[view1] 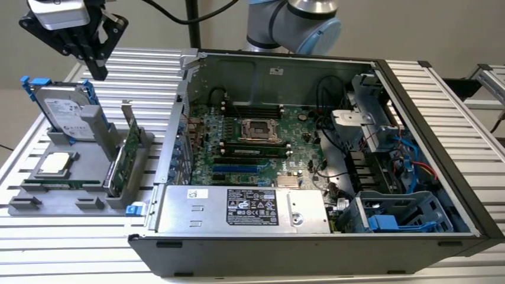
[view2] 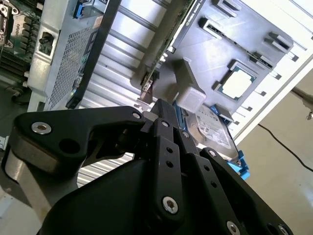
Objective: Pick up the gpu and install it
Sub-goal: 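Reach for the gpu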
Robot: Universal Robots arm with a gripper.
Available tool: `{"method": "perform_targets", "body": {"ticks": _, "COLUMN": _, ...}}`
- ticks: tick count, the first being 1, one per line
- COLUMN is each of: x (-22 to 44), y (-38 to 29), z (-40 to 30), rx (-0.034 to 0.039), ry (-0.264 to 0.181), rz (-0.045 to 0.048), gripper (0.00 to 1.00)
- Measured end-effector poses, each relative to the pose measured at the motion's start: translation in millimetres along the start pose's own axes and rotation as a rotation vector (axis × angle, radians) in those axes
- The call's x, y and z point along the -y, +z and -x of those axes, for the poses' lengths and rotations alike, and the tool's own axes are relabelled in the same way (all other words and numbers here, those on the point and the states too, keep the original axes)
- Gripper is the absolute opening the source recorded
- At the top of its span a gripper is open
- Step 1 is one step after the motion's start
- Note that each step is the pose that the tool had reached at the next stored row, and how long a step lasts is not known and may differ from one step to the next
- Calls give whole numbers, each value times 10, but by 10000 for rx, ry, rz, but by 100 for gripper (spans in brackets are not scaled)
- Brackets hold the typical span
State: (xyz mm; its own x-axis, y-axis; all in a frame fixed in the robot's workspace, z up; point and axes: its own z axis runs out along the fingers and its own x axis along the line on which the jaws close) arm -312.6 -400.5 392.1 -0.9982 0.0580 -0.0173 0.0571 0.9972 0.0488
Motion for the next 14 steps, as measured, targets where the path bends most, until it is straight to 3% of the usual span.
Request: {"method": "perform_targets", "body": {"ticks": 14, "x": 33, "y": 3, "z": 2, "rx": -1, "ry": 2, "rz": -1, "gripper": 0}}
